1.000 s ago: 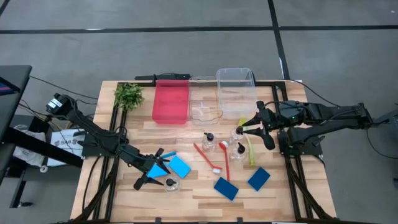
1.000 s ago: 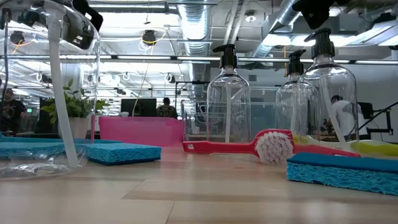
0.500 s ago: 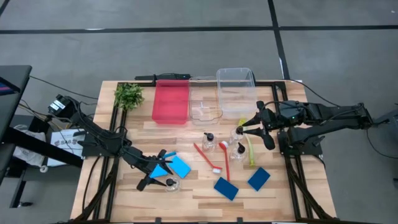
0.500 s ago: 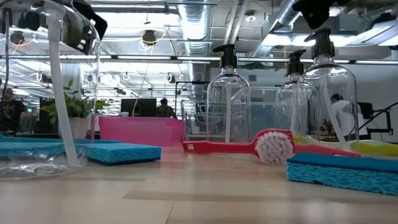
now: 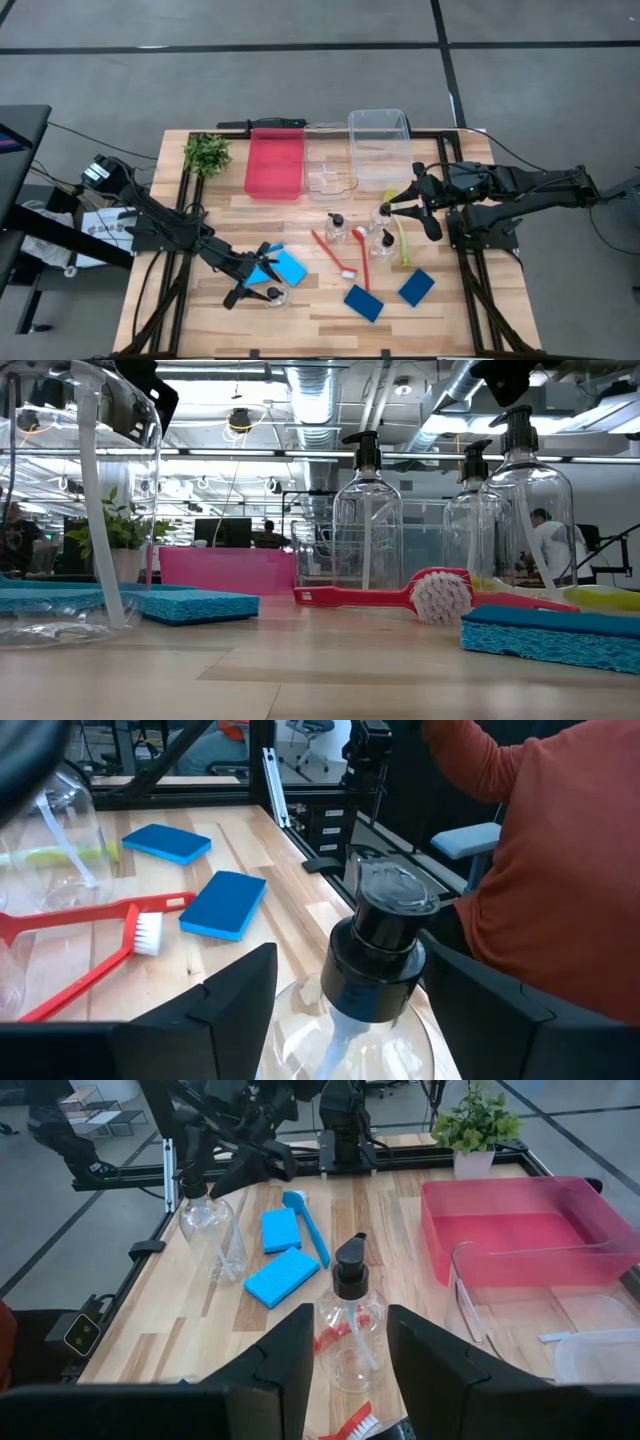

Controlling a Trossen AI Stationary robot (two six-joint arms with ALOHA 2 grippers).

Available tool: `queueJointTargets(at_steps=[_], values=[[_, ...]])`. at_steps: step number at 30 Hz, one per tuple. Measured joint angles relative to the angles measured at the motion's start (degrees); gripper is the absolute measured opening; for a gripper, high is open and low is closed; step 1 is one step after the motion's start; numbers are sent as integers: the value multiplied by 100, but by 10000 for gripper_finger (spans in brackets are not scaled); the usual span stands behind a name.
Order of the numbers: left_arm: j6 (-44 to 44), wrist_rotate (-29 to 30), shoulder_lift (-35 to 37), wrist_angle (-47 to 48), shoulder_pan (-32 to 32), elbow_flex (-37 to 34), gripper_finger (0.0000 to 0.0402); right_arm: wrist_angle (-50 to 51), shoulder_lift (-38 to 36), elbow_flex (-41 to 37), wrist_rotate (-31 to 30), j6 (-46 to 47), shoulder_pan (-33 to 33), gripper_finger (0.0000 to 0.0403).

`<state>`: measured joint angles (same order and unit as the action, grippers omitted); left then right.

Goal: Pick & Place Kitchen Sink Supplies
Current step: Put the transparent soap dispenser into the red bin

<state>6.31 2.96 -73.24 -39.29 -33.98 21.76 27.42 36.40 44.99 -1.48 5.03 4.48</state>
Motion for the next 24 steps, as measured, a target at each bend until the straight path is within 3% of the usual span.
queueJointTargets(at_steps=[24], values=[[-136, -175, -574, -544, 61, 267, 250, 33, 0, 0, 0, -1, -1, 123]])
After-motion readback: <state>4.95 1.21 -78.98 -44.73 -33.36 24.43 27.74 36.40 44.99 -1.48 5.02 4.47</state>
